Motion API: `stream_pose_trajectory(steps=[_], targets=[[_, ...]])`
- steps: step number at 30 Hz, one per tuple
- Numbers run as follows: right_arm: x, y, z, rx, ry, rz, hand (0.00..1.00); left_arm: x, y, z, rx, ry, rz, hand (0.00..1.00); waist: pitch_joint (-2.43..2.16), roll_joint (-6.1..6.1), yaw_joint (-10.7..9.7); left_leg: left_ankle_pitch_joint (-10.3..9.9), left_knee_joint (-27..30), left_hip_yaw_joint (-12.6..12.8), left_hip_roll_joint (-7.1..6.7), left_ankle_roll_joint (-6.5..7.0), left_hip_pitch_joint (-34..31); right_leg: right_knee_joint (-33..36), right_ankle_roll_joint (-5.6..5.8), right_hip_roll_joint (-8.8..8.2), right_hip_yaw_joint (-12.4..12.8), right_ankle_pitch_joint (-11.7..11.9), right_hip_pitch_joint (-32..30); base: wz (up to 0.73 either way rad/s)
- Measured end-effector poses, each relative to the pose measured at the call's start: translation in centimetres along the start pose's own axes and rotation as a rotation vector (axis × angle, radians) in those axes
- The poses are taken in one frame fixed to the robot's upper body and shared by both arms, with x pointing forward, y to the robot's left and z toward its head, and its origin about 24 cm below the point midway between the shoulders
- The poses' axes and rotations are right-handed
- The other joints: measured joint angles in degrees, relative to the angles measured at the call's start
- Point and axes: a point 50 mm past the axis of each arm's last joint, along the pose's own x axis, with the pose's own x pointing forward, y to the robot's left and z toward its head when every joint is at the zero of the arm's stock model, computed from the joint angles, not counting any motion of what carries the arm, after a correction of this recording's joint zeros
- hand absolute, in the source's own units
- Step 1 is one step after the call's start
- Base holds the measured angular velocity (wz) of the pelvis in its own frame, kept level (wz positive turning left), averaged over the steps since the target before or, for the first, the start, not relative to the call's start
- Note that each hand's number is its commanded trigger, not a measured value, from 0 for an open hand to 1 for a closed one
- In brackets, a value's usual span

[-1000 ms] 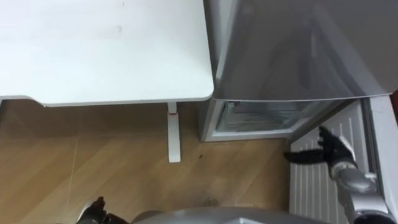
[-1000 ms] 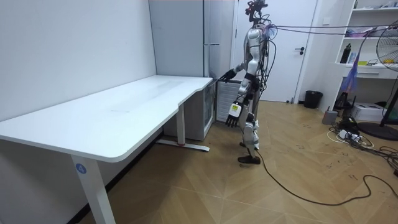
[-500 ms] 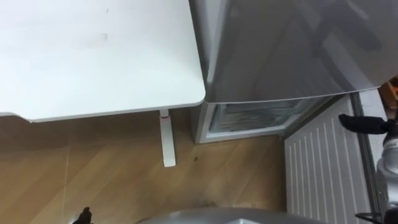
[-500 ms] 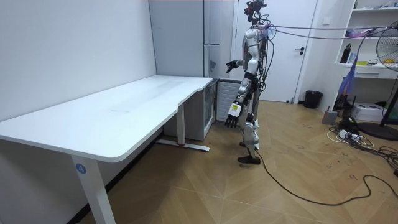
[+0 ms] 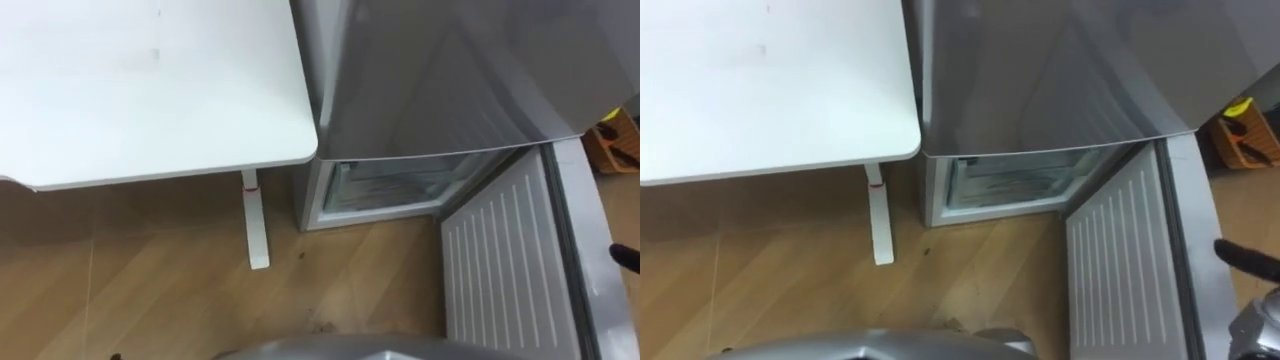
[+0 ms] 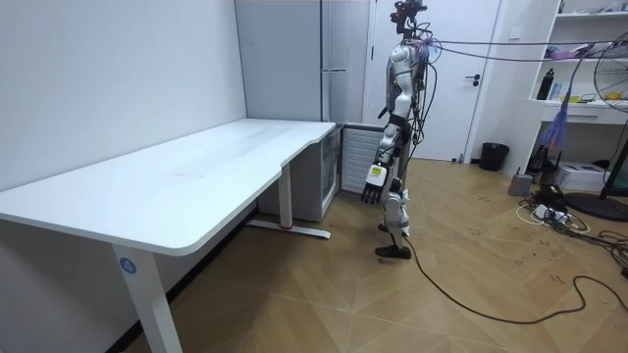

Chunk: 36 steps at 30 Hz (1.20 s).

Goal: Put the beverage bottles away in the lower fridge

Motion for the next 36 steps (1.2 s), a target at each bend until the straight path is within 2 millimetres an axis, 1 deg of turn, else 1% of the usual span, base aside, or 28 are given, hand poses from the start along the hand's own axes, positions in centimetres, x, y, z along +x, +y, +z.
stream_pose_trajectory(steps=[2, 6, 8, 11, 14, 16, 19, 23, 26, 29, 31, 33, 36], targets=[[0.1, -0.5, -0.6, 0.026, 0.044, -0.013, 0.00, 0.0, 0.1, 0.0, 0.005, 0.000, 0.005, 0.00, -0.02, 0.26, 0.0, 0.0, -0.2, 0.0, 0.00, 0.00, 0.0, -0.1, 0.00, 0.01, 0.0, 0.0, 0.1, 0.00], [0.0, -1.6, -3.3, 0.064, 0.182, -0.037, 0.00, 0.0, 0.3, -0.2, -0.009, 0.019, 0.015, 0.00, -0.10, 0.40, 0.4, 0.0, 0.2, -0.3, 0.00, -0.01, 0.1, -0.1, -0.01, 0.04, -0.1, 0.0, 0.3, 0.03], [-0.1, -1.7, -4.2, 0.072, 0.231, -0.026, 0.00, 0.0, 0.3, -0.5, -0.009, 0.033, 0.015, 0.00, -0.09, 0.36, 0.4, 0.0, 0.2, -0.3, 0.00, -0.01, 0.1, -0.1, -0.01, 0.04, 0.0, 0.0, 0.3, 0.00], [-0.1, -1.9, -4.7, 0.075, 0.255, 0.000, 0.00, 0.0, 0.4, -0.6, -0.018, 0.045, 0.020, 0.00, -0.05, 0.04, 0.4, 0.0, 0.2, -0.3, 0.00, -0.02, 0.3, -0.2, -0.01, 0.05, 0.1, 0.0, 0.5, 0.00], [-0.2, -1.8, -5.0, 0.083, 0.283, 0.020, 0.00, 0.0, 0.4, -0.7, -0.018, 0.053, 0.019, 0.00, 0.11, -0.11, 0.3, 0.0, 0.1, -0.3, 0.00, -0.01, 1.1, -0.2, -0.01, 0.06, 0.1, 0.0, 1.1, 0.00], [-0.3, -1.7, -5.2, 0.120, 0.304, 0.035, 0.00, 0.0, 0.4, -0.6, -0.018, 0.051, 0.018, 0.00, 0.18, -0.26, 0.4, 0.0, 0.1, -0.3, 0.00, -0.01, 1.1, -0.2, -0.03, 0.08, 0.1, 0.0, 1.2, 0.00], [-0.3, -1.6, -5.4, 0.151, 0.320, 0.050, 0.00, 0.0, 0.3, -0.7, -0.017, 0.055, 0.016, 0.00, 0.19, -0.30, 0.5, 0.0, 0.0, -0.3, 0.08, -0.02, 1.1, -0.2, -0.13, 0.16, 0.0, 0.1, 1.2, 0.00], [-0.4, -1.2, -5.4, 0.150, 0.328, 0.085, 0.00, 0.0, 0.3, -0.5, -0.017, 0.055, 0.012, 0.00, 0.18, -0.21, 0.7, 0.0, -0.1, -0.3, 0.12, -0.03, 1.1, 0.0, -0.19, 0.20, 0.0, 0.1, 1.0, 0.00], [-0.5, -0.6, -5.3, 0.095, 0.322, 0.123, 0.00, 0.1, 0.1, -0.1, 0.004, 0.047, 0.000, 0.00, 0.19, -0.13, 1.4, 0.0, 0.2, -0.1, 0.12, -0.04, 1.1, -0.1, -0.20, 0.20, 0.1, 0.2, 0.7, 0.00], [-0.6, 0.7, -4.6, 0.069, 0.280, 0.192, 0.00, 0.1, -0.2, 0.5, 0.014, 0.032, -0.016, 0.00, 0.06, 0.09, 2.0, 0.0, 0.2, 0.1, 0.20, -0.04, 1.0, -0.1, -0.26, 0.21, 0.1, 0.3, 0.7, -0.05], [-0.9, 2.4, -3.4, 0.037, 0.218, 0.268, 0.00, 0.2, -0.4, 0.9, 0.015, 0.022, -0.028, 0.00, -0.01, 0.26, 2.3, 0.0, 0.1, 0.2, 0.21, -0.04, 0.9, -0.1, -0.26, 0.22, 0.1, 0.3, 0.5, 0.00], [-1.2, 3.5, -2.7, 0.046, 0.180, 0.324, 0.00, 0.2, -0.6, 1.2, 0.030, 0.014, -0.035, 0.00, -0.07, 0.46, 2.4, 0.0, 0.0, 0.2, 0.21, -0.05, 1.0, -0.1, -0.25, 0.23, 0.1, 0.3, 0.7, 0.00], [-2.0, 5.5, -2.4, 0.036, 0.136, 0.409, 0.00, 0.1, -1.1, 1.2, 0.057, 0.012, -0.050, 0.00, -0.05, 0.53, 2.4, 0.0, 0.0, 0.2, 0.25, -0.08, 1.0, -0.2, -0.28, 0.27, 0.1, 0.3, 0.7, -0.01]])
